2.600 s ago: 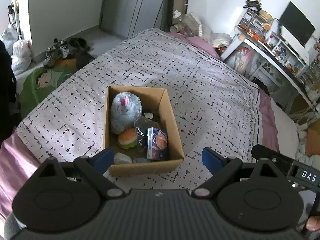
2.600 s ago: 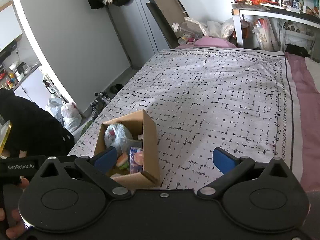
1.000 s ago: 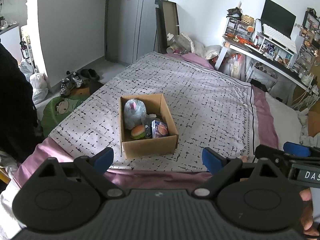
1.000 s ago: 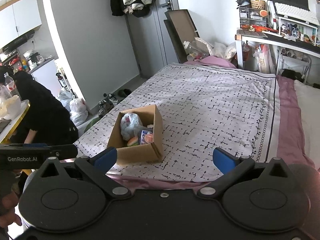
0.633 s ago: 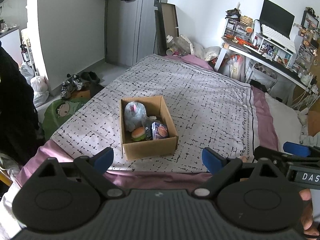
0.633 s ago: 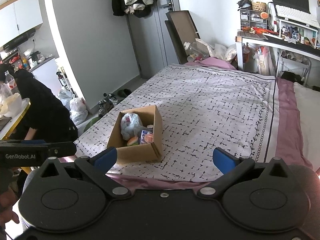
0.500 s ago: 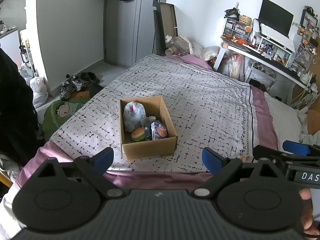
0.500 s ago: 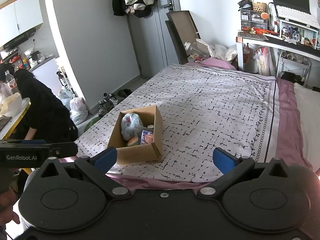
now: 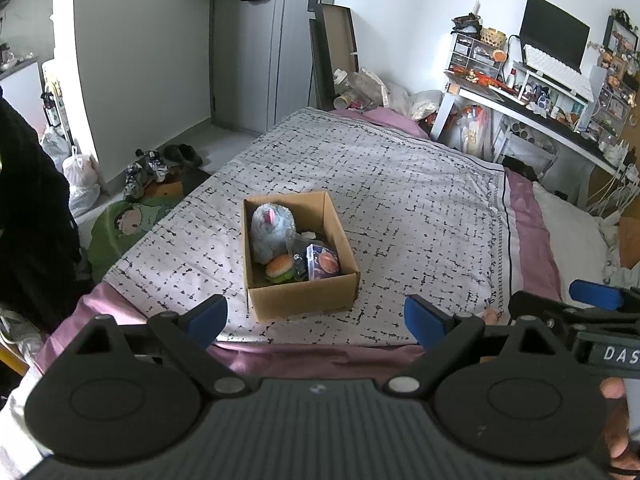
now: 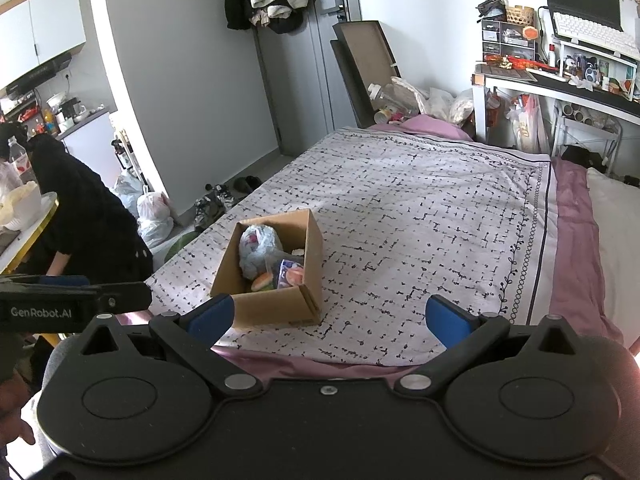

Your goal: Organize soft objects

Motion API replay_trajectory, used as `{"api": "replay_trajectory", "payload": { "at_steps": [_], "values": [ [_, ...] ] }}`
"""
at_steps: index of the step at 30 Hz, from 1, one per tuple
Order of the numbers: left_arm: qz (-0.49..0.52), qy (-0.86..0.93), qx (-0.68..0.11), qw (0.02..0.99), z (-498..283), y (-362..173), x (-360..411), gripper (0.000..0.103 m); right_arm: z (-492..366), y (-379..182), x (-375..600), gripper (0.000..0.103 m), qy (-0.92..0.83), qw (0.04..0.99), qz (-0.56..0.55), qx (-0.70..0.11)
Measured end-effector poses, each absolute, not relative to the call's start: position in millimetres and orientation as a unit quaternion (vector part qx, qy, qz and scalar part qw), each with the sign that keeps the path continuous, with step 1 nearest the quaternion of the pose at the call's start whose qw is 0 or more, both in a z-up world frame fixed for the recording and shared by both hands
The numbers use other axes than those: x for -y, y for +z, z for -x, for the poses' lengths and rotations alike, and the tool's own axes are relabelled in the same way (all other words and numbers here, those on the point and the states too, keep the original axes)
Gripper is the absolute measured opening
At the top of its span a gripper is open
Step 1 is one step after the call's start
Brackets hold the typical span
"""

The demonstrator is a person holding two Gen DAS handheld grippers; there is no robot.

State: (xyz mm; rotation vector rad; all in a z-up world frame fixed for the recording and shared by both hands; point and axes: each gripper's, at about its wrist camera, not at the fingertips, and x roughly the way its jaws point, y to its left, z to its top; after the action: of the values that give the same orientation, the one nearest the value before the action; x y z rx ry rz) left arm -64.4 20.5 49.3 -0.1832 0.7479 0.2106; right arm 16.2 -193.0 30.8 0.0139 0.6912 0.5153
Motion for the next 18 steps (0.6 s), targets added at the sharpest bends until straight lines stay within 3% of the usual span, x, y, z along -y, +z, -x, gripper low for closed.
{"api": "replay_trajectory", "payload": {
  "at_steps": [18],
  "values": [
    [0.088,0.098,-0.369,0.920,61.5,46.8,-15.0,0.094,-17.8,27.5,195.6,0.103,0.242,0.911,0.003,-0.335]
  ]
}}
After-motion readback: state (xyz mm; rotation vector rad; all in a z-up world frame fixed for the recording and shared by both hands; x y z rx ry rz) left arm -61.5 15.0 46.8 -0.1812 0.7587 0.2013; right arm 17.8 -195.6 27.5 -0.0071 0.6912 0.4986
